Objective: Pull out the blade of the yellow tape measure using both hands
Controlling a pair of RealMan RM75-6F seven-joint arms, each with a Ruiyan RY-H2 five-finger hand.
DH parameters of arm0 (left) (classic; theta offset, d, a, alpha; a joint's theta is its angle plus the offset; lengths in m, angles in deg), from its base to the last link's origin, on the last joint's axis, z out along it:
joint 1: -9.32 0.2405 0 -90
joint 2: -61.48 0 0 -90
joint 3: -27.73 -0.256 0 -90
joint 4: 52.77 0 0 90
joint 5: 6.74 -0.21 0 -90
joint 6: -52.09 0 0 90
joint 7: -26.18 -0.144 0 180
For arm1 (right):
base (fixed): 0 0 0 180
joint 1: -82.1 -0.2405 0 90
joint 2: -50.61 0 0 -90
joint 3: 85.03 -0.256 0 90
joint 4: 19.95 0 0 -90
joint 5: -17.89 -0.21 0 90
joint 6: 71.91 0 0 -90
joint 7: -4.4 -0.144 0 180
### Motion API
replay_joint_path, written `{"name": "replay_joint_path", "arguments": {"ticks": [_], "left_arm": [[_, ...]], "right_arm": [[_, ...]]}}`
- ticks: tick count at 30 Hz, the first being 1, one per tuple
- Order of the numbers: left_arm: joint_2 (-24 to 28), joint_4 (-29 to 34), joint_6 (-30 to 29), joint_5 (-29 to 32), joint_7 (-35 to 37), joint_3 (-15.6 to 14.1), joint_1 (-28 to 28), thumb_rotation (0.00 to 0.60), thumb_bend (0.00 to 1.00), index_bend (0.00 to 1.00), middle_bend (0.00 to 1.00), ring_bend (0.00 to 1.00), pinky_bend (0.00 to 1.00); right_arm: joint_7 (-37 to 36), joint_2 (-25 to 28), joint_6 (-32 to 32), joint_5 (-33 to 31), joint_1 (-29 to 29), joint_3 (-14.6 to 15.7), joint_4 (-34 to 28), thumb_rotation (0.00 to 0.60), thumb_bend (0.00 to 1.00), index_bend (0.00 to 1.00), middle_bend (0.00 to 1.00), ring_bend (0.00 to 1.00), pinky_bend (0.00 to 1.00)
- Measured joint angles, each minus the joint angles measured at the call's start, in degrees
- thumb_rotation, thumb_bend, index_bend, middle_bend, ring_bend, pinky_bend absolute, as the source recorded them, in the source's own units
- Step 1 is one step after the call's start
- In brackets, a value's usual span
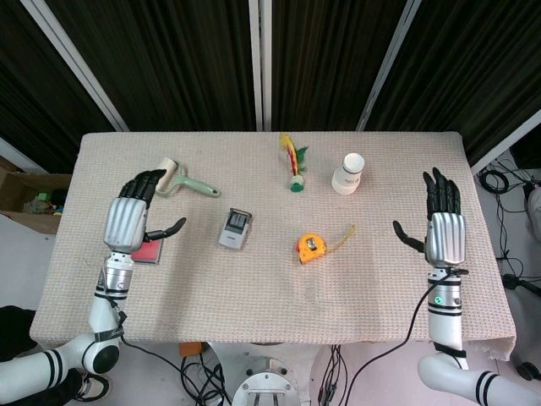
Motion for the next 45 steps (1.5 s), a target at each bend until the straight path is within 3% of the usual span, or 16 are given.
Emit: {"name": "replay_joint_path", "arguments": {"ticks": [10,15,20,27,34,45], "left_arm": [[0.08,-0.38,0.81,-0.21,0.86,-0.07,-0.14,0.138,0.15,0.11,0.14,0.12,0.23],[0.39,-0.13,1.97,0.26,0.71,-0.25,-0.20,0.138,0.15,0.11,0.14,0.12,0.23],[0.00,-0.98,3.37,1.25,0.66,-0.43,-0.48,0.137,0.15,0.11,0.14,0.12,0.23],[-0.19,-1.44,4.61,1.98,1.05,-0.51,-0.67,0.136,0.15,0.11,0.14,0.12,0.23],[-0.15,-1.74,5.27,2.40,2.18,-0.35,-0.75,0.140,0.16,0.11,0.14,0.12,0.23],[-0.70,-3.01,5.63,2.42,3.25,-0.69,-0.62,0.147,0.16,0.11,0.14,0.12,0.23]], "right_arm": [[0.94,2.06,-3.12,0.42,-0.13,1.98,-2.36,0.600,0.18,0.00,0.00,0.00,0.00],[3.54,7.44,-12.23,0.66,-2.30,4.37,-6.85,0.600,0.16,0.00,0.00,0.00,0.00],[14.35,11.56,-24.38,-2.49,-7.27,5.70,-11.83,0.600,0.18,0.00,0.01,0.00,0.00],[25.91,10.65,-36.43,-11.17,-17.29,6.51,-12.61,0.600,0.18,0.00,0.07,0.02,0.04],[29.33,7.57,-39.35,-15.37,-21.40,7.84,-9.36,0.600,0.18,0.08,0.13,0.06,0.07],[27.97,3.16,-39.53,-14.34,-24.07,9.33,-5.13,0.600,0.20,0.16,0.20,0.11,0.11]]}}
